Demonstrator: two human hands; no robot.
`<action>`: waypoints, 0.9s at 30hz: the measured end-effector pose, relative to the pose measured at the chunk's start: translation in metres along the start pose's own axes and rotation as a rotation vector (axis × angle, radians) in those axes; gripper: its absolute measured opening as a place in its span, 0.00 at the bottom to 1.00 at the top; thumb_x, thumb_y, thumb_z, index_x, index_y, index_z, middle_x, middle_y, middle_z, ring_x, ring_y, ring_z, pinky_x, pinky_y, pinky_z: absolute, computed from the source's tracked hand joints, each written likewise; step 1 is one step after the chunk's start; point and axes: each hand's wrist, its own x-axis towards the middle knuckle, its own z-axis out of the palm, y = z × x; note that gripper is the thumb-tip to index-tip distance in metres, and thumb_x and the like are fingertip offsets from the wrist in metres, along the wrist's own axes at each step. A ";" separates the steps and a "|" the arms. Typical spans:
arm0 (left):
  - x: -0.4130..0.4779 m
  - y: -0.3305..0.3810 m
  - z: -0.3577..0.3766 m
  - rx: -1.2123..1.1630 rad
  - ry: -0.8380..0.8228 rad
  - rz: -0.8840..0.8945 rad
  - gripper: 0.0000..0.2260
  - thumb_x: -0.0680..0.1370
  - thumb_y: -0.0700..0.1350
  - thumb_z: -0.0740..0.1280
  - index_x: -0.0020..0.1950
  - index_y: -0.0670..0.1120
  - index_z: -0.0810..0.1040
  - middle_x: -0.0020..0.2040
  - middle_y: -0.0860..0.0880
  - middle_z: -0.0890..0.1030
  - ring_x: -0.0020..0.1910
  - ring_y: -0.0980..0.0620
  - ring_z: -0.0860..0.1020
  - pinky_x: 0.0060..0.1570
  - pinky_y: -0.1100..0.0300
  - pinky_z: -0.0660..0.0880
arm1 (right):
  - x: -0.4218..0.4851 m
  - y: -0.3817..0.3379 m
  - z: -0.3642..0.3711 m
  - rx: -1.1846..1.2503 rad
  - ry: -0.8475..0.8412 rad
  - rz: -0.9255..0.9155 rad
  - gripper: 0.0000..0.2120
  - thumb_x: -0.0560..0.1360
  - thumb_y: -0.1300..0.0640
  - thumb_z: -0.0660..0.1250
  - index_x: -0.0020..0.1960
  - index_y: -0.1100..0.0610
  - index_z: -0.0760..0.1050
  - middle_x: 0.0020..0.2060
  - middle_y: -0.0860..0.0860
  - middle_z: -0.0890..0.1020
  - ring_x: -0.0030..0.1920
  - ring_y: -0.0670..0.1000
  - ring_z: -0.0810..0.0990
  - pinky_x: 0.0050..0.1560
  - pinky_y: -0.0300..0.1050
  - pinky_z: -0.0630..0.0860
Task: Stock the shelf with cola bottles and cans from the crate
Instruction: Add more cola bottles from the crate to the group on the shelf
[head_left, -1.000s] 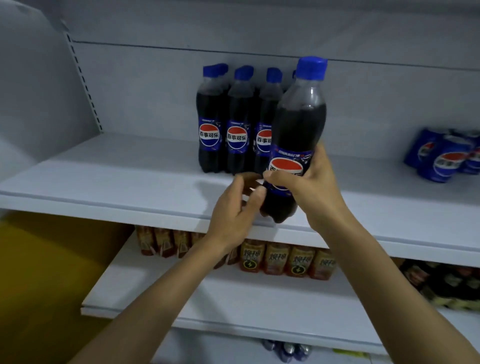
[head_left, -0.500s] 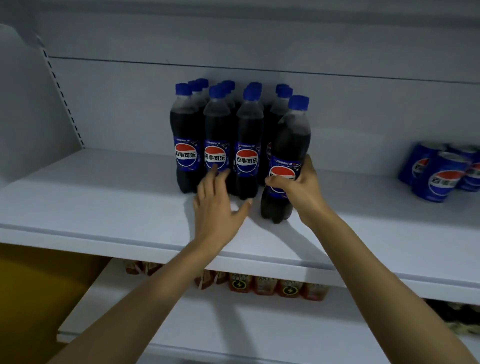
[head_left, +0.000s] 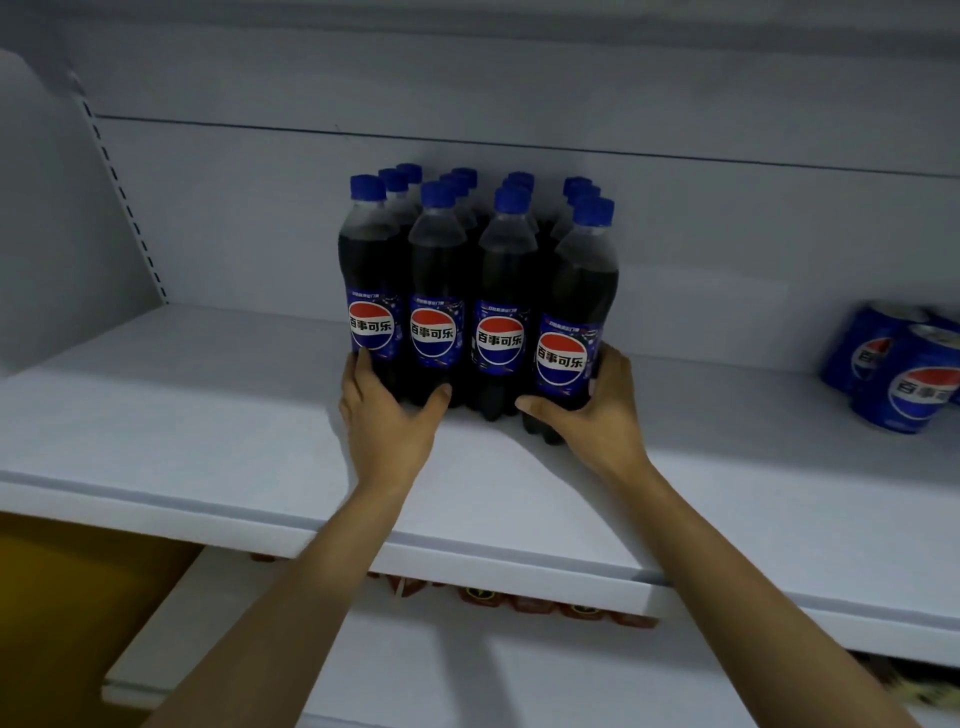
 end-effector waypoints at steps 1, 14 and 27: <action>0.000 -0.001 0.000 -0.001 0.004 0.002 0.42 0.67 0.52 0.77 0.75 0.45 0.59 0.73 0.44 0.64 0.71 0.43 0.64 0.68 0.47 0.66 | -0.001 0.002 0.001 -0.002 0.011 0.049 0.42 0.59 0.44 0.81 0.66 0.53 0.65 0.60 0.50 0.74 0.60 0.49 0.74 0.57 0.45 0.76; 0.000 -0.003 0.000 0.003 -0.001 0.037 0.39 0.69 0.51 0.75 0.75 0.46 0.61 0.74 0.46 0.64 0.70 0.43 0.66 0.67 0.48 0.68 | 0.009 0.011 0.009 0.104 0.082 0.171 0.27 0.64 0.52 0.80 0.55 0.52 0.66 0.52 0.47 0.76 0.46 0.40 0.75 0.37 0.26 0.71; -0.005 0.008 -0.006 -0.048 -0.018 -0.047 0.38 0.70 0.44 0.75 0.76 0.43 0.59 0.74 0.44 0.63 0.71 0.43 0.65 0.70 0.48 0.64 | 0.011 0.008 0.006 0.068 0.052 0.211 0.30 0.64 0.51 0.79 0.59 0.56 0.67 0.51 0.46 0.75 0.45 0.39 0.75 0.35 0.25 0.71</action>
